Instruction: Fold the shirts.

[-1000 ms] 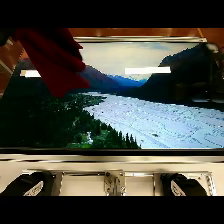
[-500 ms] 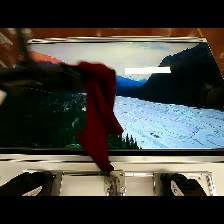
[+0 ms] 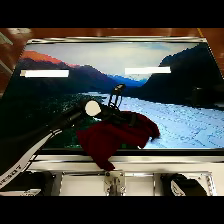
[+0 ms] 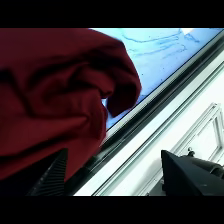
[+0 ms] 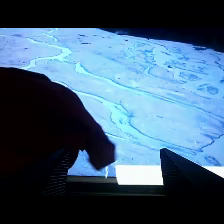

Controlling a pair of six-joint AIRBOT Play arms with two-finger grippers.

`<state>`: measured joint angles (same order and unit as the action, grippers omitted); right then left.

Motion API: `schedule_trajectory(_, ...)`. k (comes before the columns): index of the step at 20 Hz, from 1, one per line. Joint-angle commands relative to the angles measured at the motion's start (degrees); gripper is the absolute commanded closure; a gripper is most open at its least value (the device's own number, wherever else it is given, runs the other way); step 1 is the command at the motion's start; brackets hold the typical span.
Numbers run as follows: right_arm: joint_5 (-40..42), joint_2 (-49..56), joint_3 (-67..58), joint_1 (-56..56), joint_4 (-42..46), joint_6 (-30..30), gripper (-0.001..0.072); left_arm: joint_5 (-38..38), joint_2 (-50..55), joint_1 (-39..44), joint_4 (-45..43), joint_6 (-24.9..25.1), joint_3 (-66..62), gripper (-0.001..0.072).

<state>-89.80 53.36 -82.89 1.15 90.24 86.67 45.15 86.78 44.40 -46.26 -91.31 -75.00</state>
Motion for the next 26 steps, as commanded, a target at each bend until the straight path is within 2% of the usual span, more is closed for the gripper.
schedule_trajectory(1,0.4,6.4,-0.1,-0.1,2.0,-3.0,0.0022,11.5,-1.4,-11.5,5.1,2.6,0.2,-0.0008)
schedule_trajectory(3,-0.4,10.3,-0.1,-2.6,2.0,-6.2,0.0022,21.6,-6.4,-22.1,4.1,5.3,0.3,-0.0004)
schedule_trajectory(5,-0.5,13.7,-0.1,-8.2,-2.2,-7.0,0.0033,29.8,-12.5,-31.0,-0.8,5.7,1.6,0.0129)
schedule_trajectory(7,-1.3,17.1,0.1,-16.2,-12.8,-7.1,0.0032,34.6,-19.5,-36.9,-5.7,5.6,6.9,0.0122)
schedule_trajectory(8,-1.9,18.5,1.1,-20.0,-17.7,-7.5,0.0032,35.6,-23.1,-39.0,-6.3,5.6,11.8,0.0081)
schedule_trajectory(9,-1.9,19.4,2.8,-23.1,-21.0,-7.7,0.0032,35.5,-26.4,-40.3,-6.3,5.3,17.3,0.0009)
schedule_trajectory(13,0.4,19.8,12.8,-27.1,-22.0,-9.2,0.0032,30.8,-35.0,-38.0,-3.4,4.0,40.8,-0.0009)
schedule_trajectory(16,2.4,19.8,18.1,-27.0,-22.4,-10.3,0.0032,22.2,-34.8,-33.6,5.8,4.1,50.2,-0.0007)
schedule_trajectory(18,2.8,19.8,19.7,-27.0,-22.4,-10.5,0.0032,18.8,-33.3,-29.6,6.3,4.0,52.8,-0.0007)
schedule_trajectory(23,3.3,19.8,19.9,-27.0,-22.4,-10.9,0.0032,15.6,-25.9,-23.2,8.2,4.3,53.2,-0.0007)
schedule_trajectory(26,3.4,19.8,19.9,-27.0,-22.4,-10.9,0.0032,11.2,-22.3,-18.6,15.2,7.4,53.2,-0.0006)
